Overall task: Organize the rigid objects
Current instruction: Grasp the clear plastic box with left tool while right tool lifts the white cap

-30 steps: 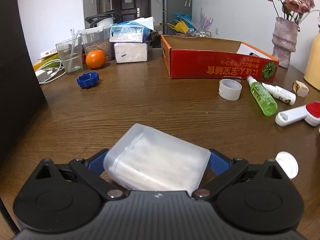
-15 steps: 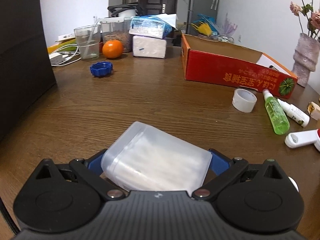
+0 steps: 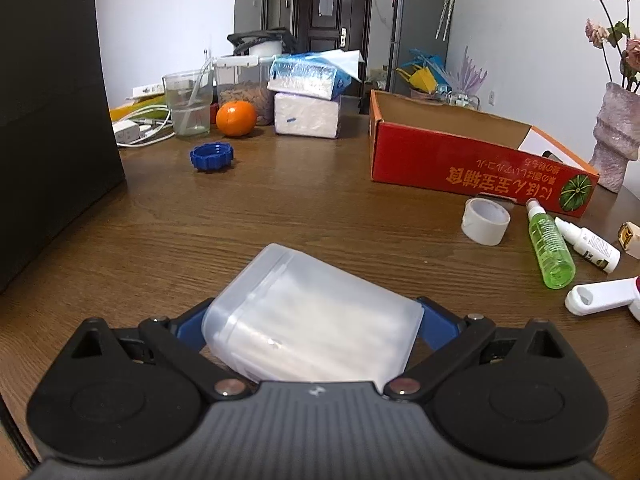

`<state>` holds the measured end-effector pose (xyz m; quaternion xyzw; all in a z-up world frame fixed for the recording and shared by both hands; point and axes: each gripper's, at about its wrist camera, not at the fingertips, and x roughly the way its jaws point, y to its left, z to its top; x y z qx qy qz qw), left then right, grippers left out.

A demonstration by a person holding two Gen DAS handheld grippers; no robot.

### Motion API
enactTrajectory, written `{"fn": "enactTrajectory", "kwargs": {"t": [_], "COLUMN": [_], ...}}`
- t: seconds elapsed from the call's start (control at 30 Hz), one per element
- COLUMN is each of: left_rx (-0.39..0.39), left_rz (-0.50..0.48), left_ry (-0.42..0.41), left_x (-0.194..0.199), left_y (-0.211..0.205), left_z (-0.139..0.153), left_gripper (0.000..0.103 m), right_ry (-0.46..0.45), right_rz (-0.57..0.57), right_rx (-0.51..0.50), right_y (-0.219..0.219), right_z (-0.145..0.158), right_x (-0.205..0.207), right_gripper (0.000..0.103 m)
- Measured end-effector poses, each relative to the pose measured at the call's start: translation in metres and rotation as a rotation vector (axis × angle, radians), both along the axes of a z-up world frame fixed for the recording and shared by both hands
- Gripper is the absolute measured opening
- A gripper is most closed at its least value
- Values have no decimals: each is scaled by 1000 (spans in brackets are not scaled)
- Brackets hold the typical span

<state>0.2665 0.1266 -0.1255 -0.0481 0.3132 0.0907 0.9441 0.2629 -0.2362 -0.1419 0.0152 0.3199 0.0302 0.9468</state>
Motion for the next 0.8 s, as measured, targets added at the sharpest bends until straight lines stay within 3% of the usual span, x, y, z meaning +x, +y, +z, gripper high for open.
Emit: {"fn": "enactTrajectory", "kwargs": {"t": [0.43,0.8], "left_rx": [-15,-16], "left_rz": [-1,5], "left_ry": [-73,-113], "left_x": [-21,-31], "left_y": [-7,-14], "left_z": [10,23], "left_gripper": [102,102], "right_ry": [-9,-92], "right_rz": [-3,12], "right_rx": [12,18], "right_y": [-2,4], "right_z": [1,13], "right_x": [-2,-15], "right_gripper": [39,39]}}
